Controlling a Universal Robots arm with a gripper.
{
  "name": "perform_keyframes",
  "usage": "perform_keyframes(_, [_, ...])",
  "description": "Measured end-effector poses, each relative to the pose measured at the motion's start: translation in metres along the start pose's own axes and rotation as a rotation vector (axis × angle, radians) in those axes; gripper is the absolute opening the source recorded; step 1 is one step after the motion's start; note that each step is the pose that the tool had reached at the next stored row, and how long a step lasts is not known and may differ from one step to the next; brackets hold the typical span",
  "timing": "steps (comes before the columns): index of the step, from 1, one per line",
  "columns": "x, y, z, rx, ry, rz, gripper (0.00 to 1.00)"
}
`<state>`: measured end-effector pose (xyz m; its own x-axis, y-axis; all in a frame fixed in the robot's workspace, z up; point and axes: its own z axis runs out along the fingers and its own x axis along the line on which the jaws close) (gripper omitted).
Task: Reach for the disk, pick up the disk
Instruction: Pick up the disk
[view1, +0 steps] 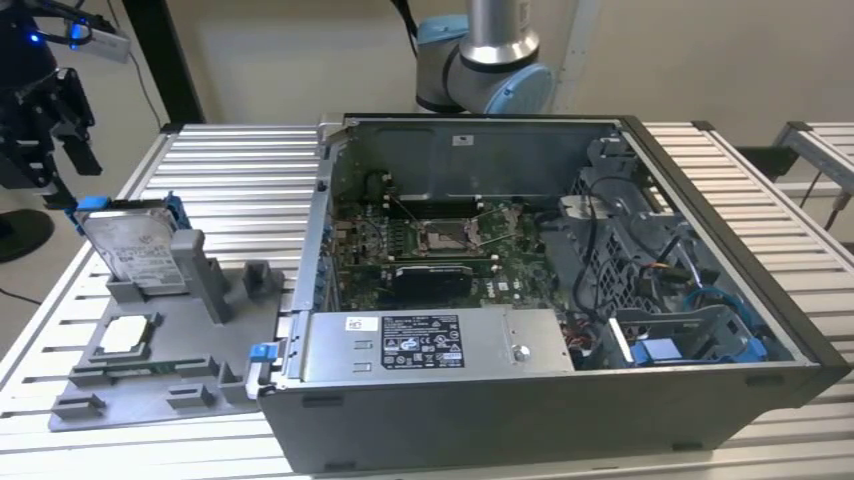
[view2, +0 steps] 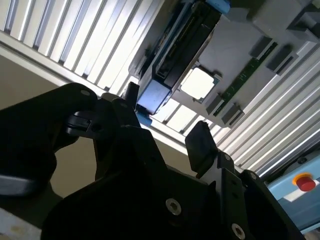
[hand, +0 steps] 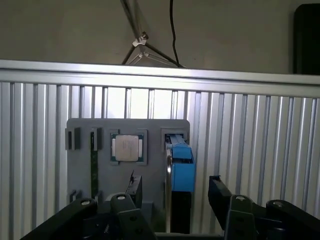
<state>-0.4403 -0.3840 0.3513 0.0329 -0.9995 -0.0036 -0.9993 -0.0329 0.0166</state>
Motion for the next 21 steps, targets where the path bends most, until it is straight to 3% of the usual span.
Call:
perform_keyframes(6, [-0.0003, -0.0005, 0.0031, 0.0018, 0.0001, 0.0, 1.0])
perform_keyframes(21, [-0.0003, -0.0016, 0.0301, 0.0065, 0.0002, 0.0, 1.0])
